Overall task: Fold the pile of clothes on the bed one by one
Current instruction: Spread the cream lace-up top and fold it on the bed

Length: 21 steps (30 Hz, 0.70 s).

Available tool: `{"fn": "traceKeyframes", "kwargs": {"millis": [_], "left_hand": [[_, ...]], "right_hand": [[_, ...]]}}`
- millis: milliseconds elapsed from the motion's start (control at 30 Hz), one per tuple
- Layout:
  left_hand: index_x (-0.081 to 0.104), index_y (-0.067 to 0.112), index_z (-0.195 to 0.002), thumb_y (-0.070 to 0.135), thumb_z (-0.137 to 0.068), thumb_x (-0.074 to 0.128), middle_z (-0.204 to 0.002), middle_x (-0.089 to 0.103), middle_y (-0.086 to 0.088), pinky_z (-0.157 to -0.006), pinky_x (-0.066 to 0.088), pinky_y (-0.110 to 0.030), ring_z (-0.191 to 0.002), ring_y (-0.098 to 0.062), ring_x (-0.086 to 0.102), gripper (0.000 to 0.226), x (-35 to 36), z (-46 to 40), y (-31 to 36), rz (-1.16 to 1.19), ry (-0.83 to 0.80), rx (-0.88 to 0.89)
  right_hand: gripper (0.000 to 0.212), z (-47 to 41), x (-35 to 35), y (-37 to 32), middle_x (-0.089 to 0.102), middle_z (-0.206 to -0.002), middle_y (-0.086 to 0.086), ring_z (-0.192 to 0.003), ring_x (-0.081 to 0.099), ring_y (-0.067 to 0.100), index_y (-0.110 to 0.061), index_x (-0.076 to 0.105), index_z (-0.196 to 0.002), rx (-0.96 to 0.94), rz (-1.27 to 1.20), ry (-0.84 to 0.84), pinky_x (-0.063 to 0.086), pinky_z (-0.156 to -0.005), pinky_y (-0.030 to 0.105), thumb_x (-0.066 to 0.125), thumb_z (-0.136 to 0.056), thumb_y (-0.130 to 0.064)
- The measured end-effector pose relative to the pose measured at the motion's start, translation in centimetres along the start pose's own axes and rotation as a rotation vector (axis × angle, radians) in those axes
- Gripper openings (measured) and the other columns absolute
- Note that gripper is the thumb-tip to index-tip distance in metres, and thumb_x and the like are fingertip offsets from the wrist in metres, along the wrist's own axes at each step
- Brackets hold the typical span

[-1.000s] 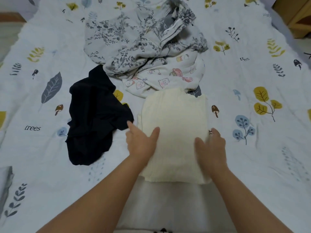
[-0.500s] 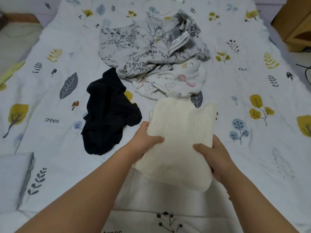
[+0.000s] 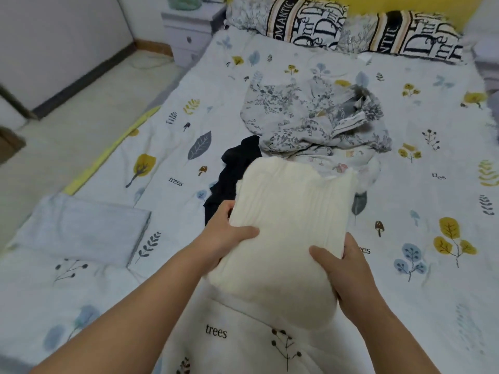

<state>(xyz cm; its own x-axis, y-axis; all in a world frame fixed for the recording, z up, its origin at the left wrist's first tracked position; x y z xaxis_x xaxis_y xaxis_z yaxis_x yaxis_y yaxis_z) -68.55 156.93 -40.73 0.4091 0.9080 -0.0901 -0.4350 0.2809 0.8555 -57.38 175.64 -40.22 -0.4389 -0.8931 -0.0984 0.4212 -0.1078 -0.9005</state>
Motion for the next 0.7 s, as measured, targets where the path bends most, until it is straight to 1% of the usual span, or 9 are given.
{"fn": "traceKeyframes", "kwargs": {"millis": [67, 167, 267, 367, 467, 567, 600, 633, 700], "left_hand": [[0.043, 0.024, -0.113, 0.009, -0.078, 0.071, -0.100, 0.058, 0.004, -0.060, 0.045, -0.025, -0.083, -0.010, 0.059, 0.047, -2.2, 1.7, 0.4, 0.024, 0.056, -0.001], [0.044, 0.022, -0.116, 0.009, -0.077, 0.072, -0.104, 0.059, -0.001, -0.063, 0.047, -0.029, -0.085, -0.015, 0.060, 0.050, -5.8, 3.8, 0.5, 0.047, 0.132, -0.018], [0.046, 0.021, -0.115, 0.008, -0.077, 0.072, -0.103, 0.059, -0.002, -0.061, 0.047, -0.027, -0.083, -0.015, 0.060, 0.048, -9.9, 5.7, 0.5, 0.062, 0.178, -0.045], [0.049, 0.027, -0.106, 0.018, -0.062, 0.079, -0.108, 0.060, -0.005, -0.067, 0.048, -0.031, -0.089, -0.020, 0.061, 0.054, -14.6, 6.8, 0.2, 0.047, 0.213, -0.061], [0.049, 0.029, -0.105, 0.027, -0.053, 0.072, -0.109, 0.059, -0.005, -0.069, 0.049, -0.032, -0.091, -0.022, 0.061, 0.056, -19.6, 7.3, -0.3, 0.022, 0.249, -0.064], [0.050, 0.032, -0.104, 0.029, -0.050, 0.076, -0.111, 0.061, -0.006, -0.080, 0.052, -0.040, -0.096, -0.027, 0.062, 0.060, -25.0, 7.1, -1.4, 0.008, 0.274, -0.088], [0.051, 0.032, -0.104, 0.030, -0.046, 0.078, -0.111, 0.061, -0.007, -0.081, 0.052, -0.040, -0.096, -0.027, 0.063, 0.064, -26.8, 6.9, -1.9, 0.010, 0.277, -0.100], [0.052, 0.033, -0.103, 0.031, -0.042, 0.079, -0.111, 0.062, -0.007, -0.079, 0.052, -0.039, -0.095, -0.027, 0.063, 0.066, -28.6, 6.6, -2.5, 0.018, 0.282, -0.114], [0.051, 0.034, -0.098, 0.026, -0.044, 0.078, -0.110, 0.062, -0.007, -0.073, 0.051, -0.035, -0.094, -0.025, 0.063, 0.061, -31.9, 5.9, -3.5, 0.026, 0.299, -0.126]], "right_hand": [[0.029, 0.8, 1.8, -1.2, 0.062, -0.105, -0.003, -0.096, 0.059, 0.019, -0.029, 0.052, -0.103, -0.011, 0.009, -0.043, 0.051, -0.083, 0.043, 0.065, -0.083, -0.011], [0.038, 2.1, 5.1, -2.7, 0.059, -0.103, -0.007, -0.095, 0.057, 0.013, -0.024, 0.047, -0.116, -0.035, 0.007, -0.129, 0.048, -0.077, 0.034, 0.064, -0.084, -0.010], [0.037, 3.2, 9.1, -3.5, 0.059, -0.104, -0.007, -0.094, 0.056, 0.010, -0.023, 0.047, -0.114, -0.035, 0.009, -0.203, 0.046, -0.070, 0.029, 0.064, -0.084, -0.009], [0.037, 3.9, 13.5, -3.8, 0.059, -0.106, -0.008, -0.091, 0.055, 0.005, -0.026, 0.047, -0.111, -0.055, 0.000, -0.256, 0.045, -0.066, 0.022, 0.064, -0.084, -0.008], [0.036, 4.6, 18.6, -3.9, 0.056, -0.099, -0.014, -0.086, 0.052, -0.001, -0.028, 0.045, -0.108, -0.053, -0.037, -0.319, 0.041, -0.061, 0.015, 0.061, -0.086, -0.006], [0.042, 4.7, 24.2, -3.5, 0.056, -0.103, -0.014, -0.091, 0.053, 0.000, -0.027, 0.043, -0.117, -0.054, -0.061, -0.357, 0.044, -0.068, 0.017, 0.060, -0.086, -0.005], [0.045, 4.7, 26.2, -3.1, 0.057, -0.106, -0.014, -0.094, 0.054, 0.001, -0.027, 0.043, -0.121, -0.052, -0.065, -0.363, 0.045, -0.071, 0.019, 0.061, -0.086, -0.005], [0.046, 4.6, 28.1, -2.8, 0.058, -0.108, -0.012, -0.097, 0.055, 0.004, -0.027, 0.043, -0.122, -0.044, -0.063, -0.364, 0.046, -0.074, 0.022, 0.061, -0.086, -0.005], [0.046, 4.3, 31.8, -2.0, 0.059, -0.109, -0.010, -0.101, 0.057, 0.008, -0.026, 0.044, -0.121, -0.025, -0.054, -0.362, 0.048, -0.079, 0.026, 0.063, -0.084, -0.007]]}}
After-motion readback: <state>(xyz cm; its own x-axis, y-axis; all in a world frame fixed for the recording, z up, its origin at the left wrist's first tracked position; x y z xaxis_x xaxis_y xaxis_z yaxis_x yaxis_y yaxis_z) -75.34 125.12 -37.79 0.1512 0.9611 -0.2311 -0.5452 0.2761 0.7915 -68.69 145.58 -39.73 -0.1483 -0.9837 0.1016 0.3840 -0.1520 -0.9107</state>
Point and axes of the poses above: each hand's wrist, its own z-axis away from the middle knuckle, its own x-axis out of the palm, y = z × x, the point moved 5 cm from there along -z, towards the middle knuckle
